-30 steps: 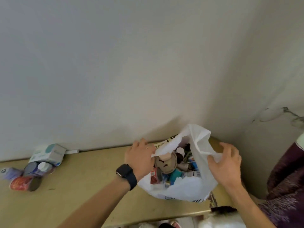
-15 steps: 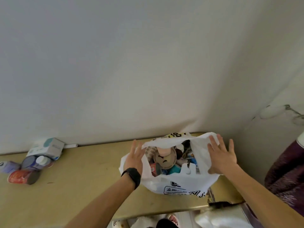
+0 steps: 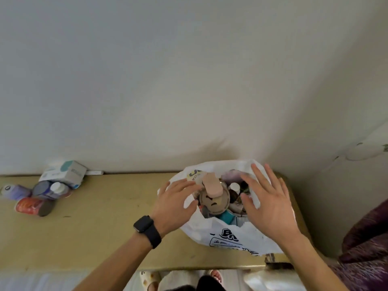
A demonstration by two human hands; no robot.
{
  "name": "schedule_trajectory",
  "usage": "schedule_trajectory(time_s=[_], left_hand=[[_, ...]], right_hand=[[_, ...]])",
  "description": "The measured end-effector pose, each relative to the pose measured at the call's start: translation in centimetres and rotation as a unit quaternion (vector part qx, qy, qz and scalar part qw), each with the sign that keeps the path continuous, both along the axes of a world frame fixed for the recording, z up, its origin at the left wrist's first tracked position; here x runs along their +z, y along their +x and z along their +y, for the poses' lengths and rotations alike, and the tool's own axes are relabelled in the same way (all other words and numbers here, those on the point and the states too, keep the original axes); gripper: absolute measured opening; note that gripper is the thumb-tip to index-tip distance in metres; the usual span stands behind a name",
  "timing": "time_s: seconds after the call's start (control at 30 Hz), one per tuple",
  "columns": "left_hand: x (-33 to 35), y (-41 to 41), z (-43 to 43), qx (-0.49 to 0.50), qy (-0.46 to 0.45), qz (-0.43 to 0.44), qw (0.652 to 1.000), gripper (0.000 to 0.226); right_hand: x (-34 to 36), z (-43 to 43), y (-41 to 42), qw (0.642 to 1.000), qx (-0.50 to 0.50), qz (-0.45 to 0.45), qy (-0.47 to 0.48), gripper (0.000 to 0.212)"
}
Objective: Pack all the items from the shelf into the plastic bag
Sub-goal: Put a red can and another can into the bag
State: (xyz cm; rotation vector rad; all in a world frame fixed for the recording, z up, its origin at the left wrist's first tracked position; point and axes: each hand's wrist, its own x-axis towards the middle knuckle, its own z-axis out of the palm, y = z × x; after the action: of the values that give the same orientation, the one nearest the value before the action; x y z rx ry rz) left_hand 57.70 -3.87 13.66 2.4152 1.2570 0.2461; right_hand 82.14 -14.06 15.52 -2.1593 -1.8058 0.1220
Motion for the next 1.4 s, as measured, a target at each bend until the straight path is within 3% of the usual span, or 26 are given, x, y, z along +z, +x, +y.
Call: schedule_trajectory(time_s=[0.1,0.17,0.33,0.57,0.77,0.97,1.27,1.4], left_hand=[[-0.1,-3.6,0.6,0.118,0.028,-0.116,0.986,0.04],[0.1,-6.5,0.8,0.193,0.023,-0.144,0.97,0.038],[-0.4,-15.5,-0.1,0.332,-0.008,-0.117,0.936,0.044],[-4.4,-29.4,-0.7,0.459,-0.086,-0.087,0.88,0.049],[-11.0,-42.1,4.7,0.498,-0.191,-0.049,0.845,0.058],[-16.6,-53.4,12.5,0.48,-0.231,0.042,0.845,0.076],[-19.8,-57.9,21.5,0.406,-0.198,0.077,0.889,0.109],[-20.7,-57.2,20.9,0.402,-0.192,0.077,0.892,0.099]], right_hand=[[1.3,2.0,-4.4,0.992,0.056,0.087,0.078,0.038],[1.7,3.4,-7.6,0.982,0.099,0.133,0.095,0.041],[1.6,7.1,-16.6,0.953,0.221,0.192,0.074,0.044],[-2.0,12.7,-31.0,0.93,0.319,0.183,0.0,0.046],[-8.1,19.5,-44.0,0.927,0.335,0.105,-0.131,0.048],[-13.6,27.9,-55.8,0.903,0.308,-0.004,-0.3,0.062],[-18.1,36.5,-64.6,0.921,0.28,-0.092,-0.255,0.059],[-19.7,35.6,-64.7,0.932,0.236,-0.115,-0.248,0.041]])
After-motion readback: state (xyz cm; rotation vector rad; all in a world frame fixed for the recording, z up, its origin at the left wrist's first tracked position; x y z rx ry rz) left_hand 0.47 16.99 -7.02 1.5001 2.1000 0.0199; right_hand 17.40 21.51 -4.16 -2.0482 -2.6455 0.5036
